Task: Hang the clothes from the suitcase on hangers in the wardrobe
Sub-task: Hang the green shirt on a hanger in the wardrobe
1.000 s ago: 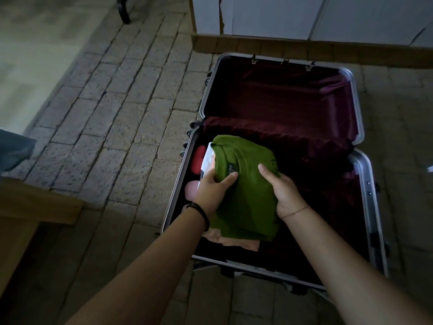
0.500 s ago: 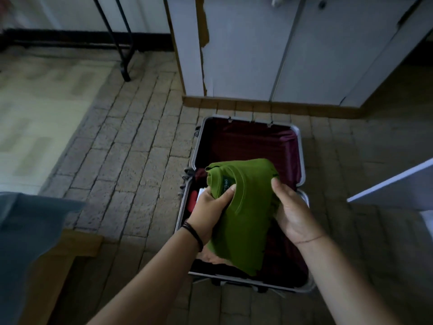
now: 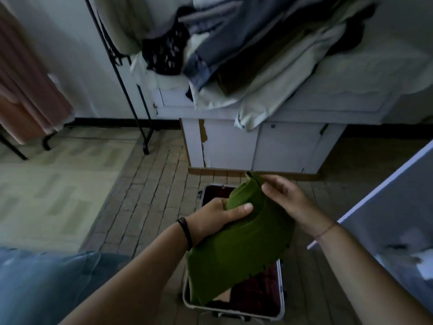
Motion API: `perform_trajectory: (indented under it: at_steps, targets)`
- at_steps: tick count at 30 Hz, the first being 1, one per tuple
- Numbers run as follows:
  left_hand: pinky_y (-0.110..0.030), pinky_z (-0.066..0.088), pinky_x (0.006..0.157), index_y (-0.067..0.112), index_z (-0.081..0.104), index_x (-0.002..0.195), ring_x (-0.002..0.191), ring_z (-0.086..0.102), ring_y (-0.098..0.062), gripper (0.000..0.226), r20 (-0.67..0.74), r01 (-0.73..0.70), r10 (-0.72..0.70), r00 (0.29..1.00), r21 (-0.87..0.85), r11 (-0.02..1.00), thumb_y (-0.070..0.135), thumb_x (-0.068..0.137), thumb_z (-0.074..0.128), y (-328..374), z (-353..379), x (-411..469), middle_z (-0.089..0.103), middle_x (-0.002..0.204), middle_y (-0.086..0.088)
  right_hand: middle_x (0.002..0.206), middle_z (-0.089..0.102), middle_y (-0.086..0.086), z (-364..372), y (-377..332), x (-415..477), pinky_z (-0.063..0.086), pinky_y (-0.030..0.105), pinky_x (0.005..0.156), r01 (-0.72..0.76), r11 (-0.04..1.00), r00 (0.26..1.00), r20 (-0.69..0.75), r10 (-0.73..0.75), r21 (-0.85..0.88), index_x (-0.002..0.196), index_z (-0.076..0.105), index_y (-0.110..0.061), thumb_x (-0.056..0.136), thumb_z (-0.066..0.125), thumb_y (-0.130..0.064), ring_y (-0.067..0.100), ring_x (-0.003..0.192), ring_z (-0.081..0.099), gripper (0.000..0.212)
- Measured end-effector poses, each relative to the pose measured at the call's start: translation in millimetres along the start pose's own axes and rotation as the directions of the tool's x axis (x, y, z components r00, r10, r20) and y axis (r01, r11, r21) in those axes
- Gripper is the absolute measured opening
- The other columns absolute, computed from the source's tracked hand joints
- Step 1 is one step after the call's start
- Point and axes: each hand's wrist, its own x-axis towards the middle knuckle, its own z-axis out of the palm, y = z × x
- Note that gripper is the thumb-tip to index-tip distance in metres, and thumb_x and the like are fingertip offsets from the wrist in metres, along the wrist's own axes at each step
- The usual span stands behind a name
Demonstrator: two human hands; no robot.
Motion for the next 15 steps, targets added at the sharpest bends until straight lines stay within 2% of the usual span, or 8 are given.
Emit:
perform_trajectory:
  at_steps: [2, 5, 7, 9, 12, 13, 15]
  targets:
    - [-0.032, 0.057, 0.080, 0.018, 0.067, 0.098, 0.085, 0.070, -0.019, 0.044, 0.007, -0.017, 0.017, 1.000, 0.097, 0.995, 0.052, 0.071, 0.066, 35.8, 4.7, -20.4, 0.072, 0.097, -0.005, 0.109, 0.071, 0.003, -5.6, -41.6, -16.8, 0.054, 0.024, 0.080, 0.038, 0.999, 0.999, 0.010, -0.039, 0.032, 0.111, 0.066, -0.017, 0.059, 0.077, -0.059, 0.022, 0.104, 0.066, 0.068]
    - [-0.036, 0.055, 0.086, 0.023, 0.066, 0.099, 0.092, 0.070, -0.024, 0.040, -0.002, -0.064, 0.066, 0.998, 0.203, 0.977, 0.054, 0.074, 0.069, 86.1, 12.4, -46.8, 0.072, 0.101, -0.005, 0.107, 0.071, 0.015, -17.6, -96.9, -43.9, 0.056, 0.026, 0.075, 0.069, 0.983, 0.995, 0.057, -0.080, 0.169, 0.110, 0.066, -0.005, 0.048, 0.086, -0.054, 0.029, 0.098, 0.068, 0.082]
    - [-0.034, 0.056, 0.085, 0.025, 0.065, 0.095, 0.085, 0.070, -0.018, 0.036, -0.004, -0.097, 0.102, 0.995, 0.291, 0.952, 0.053, 0.073, 0.067, 114.6, 20.0, -60.7, 0.072, 0.095, -0.001, 0.103, 0.071, 0.018, -25.1, -129.1, -60.1, 0.056, 0.027, 0.071, 0.096, 0.972, 0.991, 0.068, -0.113, 0.215, 0.106, 0.067, -0.001, 0.042, 0.089, -0.050, 0.030, 0.093, 0.069, 0.083]
    - [-0.031, 0.056, 0.085, 0.027, 0.061, 0.101, 0.086, 0.069, -0.012, 0.036, -0.012, -0.132, 0.147, 0.989, 0.382, 0.915, 0.052, 0.077, 0.067, 134.0, 27.3, -69.9, 0.070, 0.099, 0.003, 0.097, 0.072, 0.018, -31.2, -154.9, -72.1, 0.056, 0.027, 0.067, 0.167, 0.958, 0.984, 0.020, -0.176, 0.232, 0.097, 0.070, -0.004, 0.035, 0.091, -0.051, 0.029, 0.088, 0.071, 0.080]
    - [-0.037, 0.052, 0.095, 0.028, 0.040, 0.132, 0.109, 0.061, -0.015, 0.085, -0.057, -0.147, 0.211, 0.976, 0.539, 0.829, 0.069, 0.063, 0.068, 149.4, 37.0, -80.8, 0.058, 0.127, 0.002, 0.091, 0.073, 0.013, -36.7, -185.2, -83.3, 0.057, 0.028, 0.069, 0.285, 0.919, 0.958, -0.068, -0.277, 0.272, 0.087, 0.072, -0.010, 0.035, 0.090, -0.053, 0.025, 0.086, 0.070, 0.070]
    - [-0.036, 0.049, 0.098, 0.028, 0.029, 0.139, 0.114, 0.057, -0.017, 0.094, -0.081, -0.133, 0.219, 0.972, 0.582, 0.803, 0.068, 0.064, 0.069, 152.7, 40.3, -84.5, 0.052, 0.134, 0.002, 0.090, 0.073, 0.011, -38.0, -193.9, -86.2, 0.056, 0.028, 0.070, 0.312, 0.906, 0.950, -0.074, -0.303, 0.285, 0.086, 0.072, -0.011, 0.036, 0.090, -0.053, 0.024, 0.086, 0.070, 0.068]
    - [-0.025, 0.046, 0.094, 0.027, 0.010, 0.146, 0.116, 0.052, -0.015, 0.093, -0.121, -0.126, 0.253, 0.960, 0.618, 0.776, 0.051, 0.077, 0.068, 157.6, 46.5, -91.9, 0.042, 0.140, 0.004, 0.085, 0.073, 0.007, -40.5, -210.8, -90.1, 0.056, 0.025, 0.070, 0.349, 0.887, 0.937, -0.090, -0.338, 0.303, 0.086, 0.069, -0.010, 0.035, 0.090, -0.054, 0.019, 0.083, 0.069, 0.071]
